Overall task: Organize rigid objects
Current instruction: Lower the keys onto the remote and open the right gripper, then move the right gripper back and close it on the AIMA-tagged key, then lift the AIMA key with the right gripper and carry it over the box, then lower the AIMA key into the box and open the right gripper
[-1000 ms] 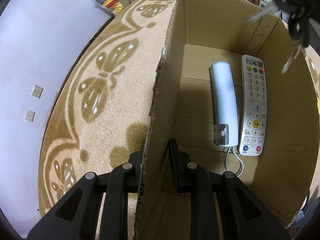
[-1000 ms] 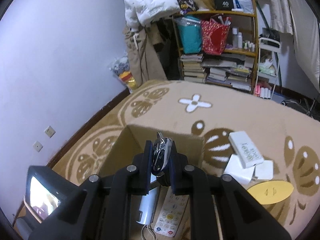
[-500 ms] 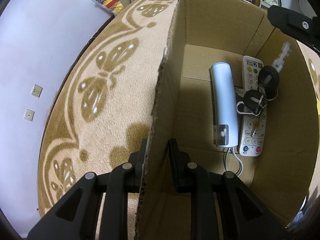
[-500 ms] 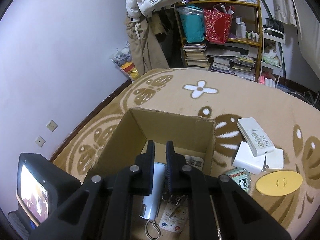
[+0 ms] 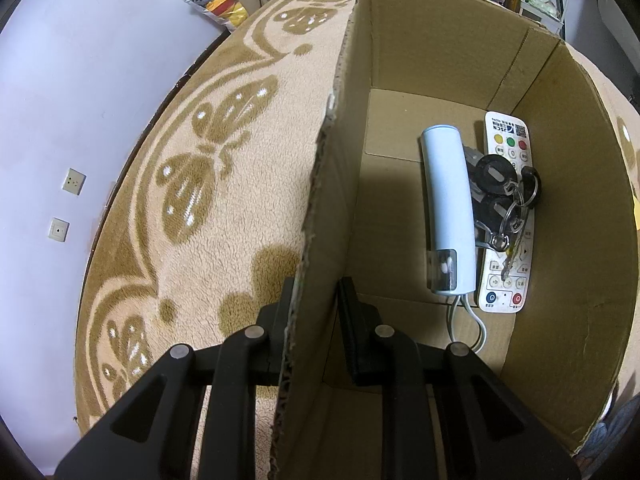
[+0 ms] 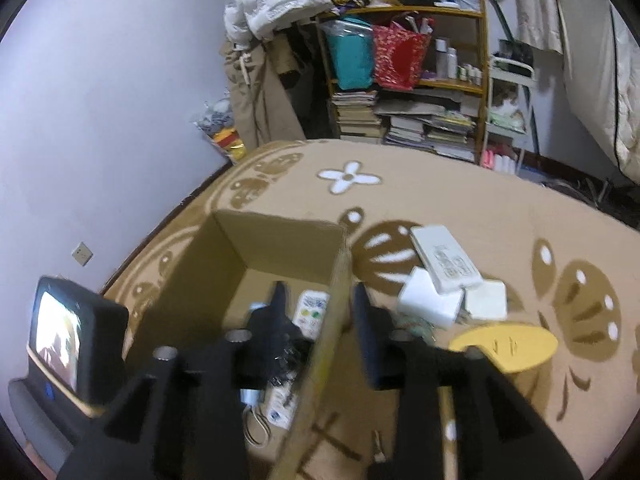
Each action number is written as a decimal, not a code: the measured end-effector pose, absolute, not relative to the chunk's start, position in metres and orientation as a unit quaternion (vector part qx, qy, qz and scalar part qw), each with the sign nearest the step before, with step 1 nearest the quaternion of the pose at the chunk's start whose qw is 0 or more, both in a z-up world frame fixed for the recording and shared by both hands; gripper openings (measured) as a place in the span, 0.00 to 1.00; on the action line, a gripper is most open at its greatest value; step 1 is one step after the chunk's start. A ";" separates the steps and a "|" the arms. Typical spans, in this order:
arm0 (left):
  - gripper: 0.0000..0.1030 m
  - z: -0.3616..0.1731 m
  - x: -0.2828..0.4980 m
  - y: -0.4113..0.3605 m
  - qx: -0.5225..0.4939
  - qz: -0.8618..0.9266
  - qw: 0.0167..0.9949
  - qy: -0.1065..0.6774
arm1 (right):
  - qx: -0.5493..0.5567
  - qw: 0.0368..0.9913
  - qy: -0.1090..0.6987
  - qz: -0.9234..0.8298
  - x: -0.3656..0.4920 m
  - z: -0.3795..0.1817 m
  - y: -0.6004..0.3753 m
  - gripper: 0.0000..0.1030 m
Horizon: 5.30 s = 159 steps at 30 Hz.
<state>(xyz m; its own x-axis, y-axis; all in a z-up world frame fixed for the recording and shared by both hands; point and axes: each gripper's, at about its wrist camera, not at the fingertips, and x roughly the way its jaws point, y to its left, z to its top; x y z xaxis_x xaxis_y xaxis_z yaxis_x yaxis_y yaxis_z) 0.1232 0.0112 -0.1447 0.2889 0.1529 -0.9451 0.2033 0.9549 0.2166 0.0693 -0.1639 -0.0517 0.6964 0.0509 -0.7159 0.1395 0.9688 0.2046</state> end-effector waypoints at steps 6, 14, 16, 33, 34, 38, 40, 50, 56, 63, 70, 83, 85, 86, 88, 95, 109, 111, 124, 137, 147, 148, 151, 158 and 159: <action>0.19 -0.144 0.123 0.013 0.148 -0.017 0.789 0.596 | 0.139 0.895 0.421 -0.042 0.051 -0.074 -0.182 0.49; 0.19 -0.144 0.122 0.013 0.144 -0.019 0.788 0.598 | 0.179 0.860 0.472 -0.076 0.029 -0.111 -0.204 0.55; 0.19 -0.143 0.123 0.012 0.146 -0.018 0.788 0.598 | 0.187 0.853 0.480 -0.082 0.025 -0.118 -0.205 0.59; 0.19 -0.142 0.124 0.013 0.144 -0.018 0.788 0.599 | 0.217 0.793 0.559 -0.107 0.000 -0.176 -0.202 0.82; 0.19 -0.142 0.124 0.012 0.145 -0.017 0.788 0.599 | 0.212 0.793 0.561 -0.108 -0.001 -0.177 -0.200 0.82; 0.19 -0.143 0.123 0.012 0.147 -0.017 0.788 0.598 | 0.189 0.791 0.572 -0.107 0.001 -0.181 -0.192 0.79; 0.19 -0.143 0.123 0.012 0.147 -0.017 0.788 0.598 | 0.180 0.789 0.577 -0.112 0.001 -0.184 -0.189 0.68; 0.19 -0.143 0.123 0.011 0.148 -0.017 0.788 0.598 | 0.210 0.798 0.555 -0.111 -0.005 -0.179 -0.198 0.42; 0.19 -0.143 0.123 0.011 0.148 -0.017 0.788 0.598 | 0.203 0.819 0.528 -0.095 -0.003 -0.167 -0.195 0.28; 0.19 -0.142 0.123 0.011 0.148 -0.017 0.788 0.598 | 0.233 0.827 0.503 -0.097 -0.005 -0.160 -0.208 0.21; 0.19 -0.142 0.123 0.011 0.147 -0.017 0.788 0.598 | 0.245 0.834 0.481 -0.110 -0.009 -0.151 -0.222 0.12; 0.19 -0.142 0.123 0.011 0.146 -0.017 0.788 0.598 | 0.241 0.849 0.454 -0.123 -0.005 -0.139 -0.227 0.08; 0.19 -0.142 0.123 0.011 0.147 -0.017 0.788 0.598 | 0.242 0.850 0.452 -0.120 -0.002 -0.139 -0.227 0.08; 0.19 -0.142 0.123 0.011 0.147 -0.017 0.788 0.598 | 0.241 0.851 0.451 -0.119 -0.001 -0.139 -0.226 0.08; 0.19 -0.142 0.123 0.011 0.148 -0.017 0.788 0.598 | 0.239 0.852 0.451 -0.116 -0.003 -0.137 -0.225 0.08; 0.19 -0.142 0.123 0.011 0.147 -0.017 0.788 0.598 | 0.236 0.857 0.444 -0.108 0.000 -0.134 -0.222 0.08; 0.19 -0.142 0.123 0.011 0.146 -0.018 0.788 0.598 | 0.207 0.894 0.391 -0.070 0.037 -0.080 -0.203 0.04; 0.19 -0.142 0.123 0.012 0.143 -0.017 0.788 0.599 | 0.207 0.899 0.380 -0.068 0.043 -0.070 -0.199 0.03; 0.19 -0.143 0.122 0.012 0.142 -0.018 0.787 0.599 | 0.169 0.933 0.317 -0.018 0.069 -0.007 -0.159 0.03; 0.19 -0.144 0.122 0.013 0.143 -0.018 0.787 0.600 | 0.165 0.927 0.336 0.025 0.086 -0.012 -0.138 0.03; 0.19 -0.143 0.122 0.013 0.143 -0.018 0.787 0.600 | 0.161 0.903 0.398 0.014 0.091 -0.061 -0.142 0.03; 0.19 -0.143 0.122 0.013 0.143 -0.018 0.787 0.599 | 0.161 0.902 0.401 0.013 0.091 -0.063 -0.144 0.03; 0.19 -0.143 0.122 0.013 0.144 -0.018 0.787 0.599 | 0.155 0.900 0.406 0.011 0.090 -0.065 -0.147 0.04; 0.19 -0.144 0.122 0.013 0.145 -0.018 0.787 0.599 | 0.144 0.902 0.408 0.006 0.086 -0.059 -0.162 0.29; 0.19 -0.144 0.123 0.013 0.145 -0.018 0.787 0.599 | 0.146 0.902 0.406 0.004 0.085 -0.057 -0.166 0.46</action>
